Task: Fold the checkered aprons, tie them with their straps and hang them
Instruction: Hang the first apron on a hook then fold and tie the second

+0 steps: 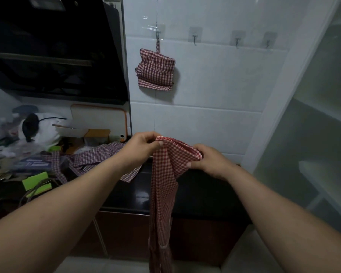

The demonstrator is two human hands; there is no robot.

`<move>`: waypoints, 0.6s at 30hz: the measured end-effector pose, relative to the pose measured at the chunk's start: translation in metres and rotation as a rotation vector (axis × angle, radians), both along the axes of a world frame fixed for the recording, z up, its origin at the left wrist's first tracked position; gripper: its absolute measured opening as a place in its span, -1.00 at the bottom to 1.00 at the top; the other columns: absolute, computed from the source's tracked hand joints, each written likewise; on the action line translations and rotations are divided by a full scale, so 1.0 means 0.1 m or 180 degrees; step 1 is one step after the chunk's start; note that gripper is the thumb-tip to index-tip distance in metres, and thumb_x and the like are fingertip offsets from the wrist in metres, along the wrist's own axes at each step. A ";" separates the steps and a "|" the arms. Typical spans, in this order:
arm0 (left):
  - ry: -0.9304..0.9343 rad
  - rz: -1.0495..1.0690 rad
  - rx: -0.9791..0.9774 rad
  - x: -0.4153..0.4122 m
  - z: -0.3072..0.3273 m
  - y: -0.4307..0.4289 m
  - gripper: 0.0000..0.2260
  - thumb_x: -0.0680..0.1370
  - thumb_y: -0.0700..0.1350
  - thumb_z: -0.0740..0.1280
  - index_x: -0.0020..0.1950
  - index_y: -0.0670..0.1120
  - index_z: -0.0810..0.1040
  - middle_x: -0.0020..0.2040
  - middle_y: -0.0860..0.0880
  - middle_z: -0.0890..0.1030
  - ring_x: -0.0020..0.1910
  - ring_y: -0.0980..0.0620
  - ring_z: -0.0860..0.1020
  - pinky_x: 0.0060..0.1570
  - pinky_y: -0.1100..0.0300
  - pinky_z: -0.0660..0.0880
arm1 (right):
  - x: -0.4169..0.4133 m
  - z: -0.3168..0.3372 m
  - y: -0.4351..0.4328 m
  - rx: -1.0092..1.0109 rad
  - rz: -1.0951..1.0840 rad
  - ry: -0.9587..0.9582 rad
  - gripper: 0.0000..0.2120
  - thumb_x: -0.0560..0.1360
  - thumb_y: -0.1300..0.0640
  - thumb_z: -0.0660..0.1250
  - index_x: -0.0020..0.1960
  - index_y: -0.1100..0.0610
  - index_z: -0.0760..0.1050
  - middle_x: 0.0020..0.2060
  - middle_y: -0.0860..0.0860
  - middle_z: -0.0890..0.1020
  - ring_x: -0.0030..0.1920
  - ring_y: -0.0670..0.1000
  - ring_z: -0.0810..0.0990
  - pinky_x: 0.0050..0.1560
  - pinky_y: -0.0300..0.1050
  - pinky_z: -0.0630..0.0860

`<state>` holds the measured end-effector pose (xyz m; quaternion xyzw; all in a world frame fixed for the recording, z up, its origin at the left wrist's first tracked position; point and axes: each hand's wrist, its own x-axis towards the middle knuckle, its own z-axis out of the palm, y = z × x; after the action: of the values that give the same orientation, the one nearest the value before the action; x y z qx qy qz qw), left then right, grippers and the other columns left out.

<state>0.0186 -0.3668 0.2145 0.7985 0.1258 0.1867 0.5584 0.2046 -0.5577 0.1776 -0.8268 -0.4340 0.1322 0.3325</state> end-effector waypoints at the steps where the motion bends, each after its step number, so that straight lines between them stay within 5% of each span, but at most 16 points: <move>1: 0.0041 0.0016 0.0029 -0.04 0.01 0.04 -0.86 0.69 -0.18 0.31 0.11 -0.11 0.67 -0.01 -0.01 0.75 -0.02 0.10 0.71 0.00 0.24 0.59 | -0.01 -0.01 0.01 0.0137 -0.0039 -0.0051 -0.78 0.45 0.13 0.58 0.05 0.04 0.63 -0.06 -0.02 0.70 -0.06 -0.09 0.61 0.04 -0.09 0.50; 2: 0.0101 0.0045 0.0109 -0.08 0.02 0.09 -0.86 0.69 -0.17 0.31 0.11 -0.09 0.67 -0.01 0.00 0.74 0.00 0.09 0.71 0.06 0.17 0.61 | 0.00 0.01 0.01 0.0299 -0.0092 -0.0081 -0.90 0.49 0.15 0.55 -0.09 0.06 0.63 -0.19 -0.02 0.68 -0.18 -0.14 0.58 -0.06 -0.09 0.48; 5: 0.0263 0.0230 0.0527 -0.15 -0.02 0.23 -0.88 0.68 -0.12 0.33 0.09 -0.03 0.67 -0.01 0.02 0.74 0.02 0.07 0.70 0.18 0.00 0.63 | -0.02 0.22 -0.01 0.0587 -0.0222 -0.0288 -0.75 0.56 0.16 0.46 -0.27 0.05 0.52 -0.38 -0.08 0.55 -0.37 -0.25 0.45 -0.23 -0.09 0.36; 11: 0.0195 0.0350 0.0391 -0.14 -0.03 0.27 -0.89 0.68 -0.16 0.33 0.11 -0.08 0.66 0.00 -0.03 0.74 0.03 0.01 0.71 0.22 -0.09 0.63 | -0.05 0.36 0.02 0.0424 -0.0132 -0.0396 -0.80 0.59 0.11 0.43 -0.13 0.21 0.58 -0.22 0.16 0.66 -0.21 0.03 0.56 -0.13 0.00 0.47; 15: 0.0229 0.0250 0.0419 -0.11 -0.05 0.26 -0.89 0.69 -0.15 0.32 0.10 -0.06 0.66 0.01 -0.02 0.74 0.04 0.02 0.71 0.23 -0.09 0.62 | -0.06 0.40 -0.03 0.0373 -0.0125 -0.0263 -0.94 0.56 0.13 0.47 -0.06 0.11 0.62 -0.16 0.03 0.70 -0.12 -0.02 0.63 -0.03 -0.06 0.50; 18: 0.0253 0.0116 0.0432 -0.06 -0.05 0.23 -0.88 0.69 -0.14 0.32 0.11 -0.07 0.65 0.02 -0.02 0.74 0.04 0.05 0.71 0.22 -0.03 0.62 | -0.08 0.51 0.01 -0.0001 0.0098 -0.0291 -0.76 0.48 0.06 0.56 0.11 0.04 0.62 -0.01 -0.05 0.70 0.00 -0.05 0.66 0.10 -0.06 0.57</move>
<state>0.0126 -0.3439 0.2094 0.8388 0.1494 0.1731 0.4941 0.1963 -0.5569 0.2289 -0.8253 -0.4614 0.0995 0.3100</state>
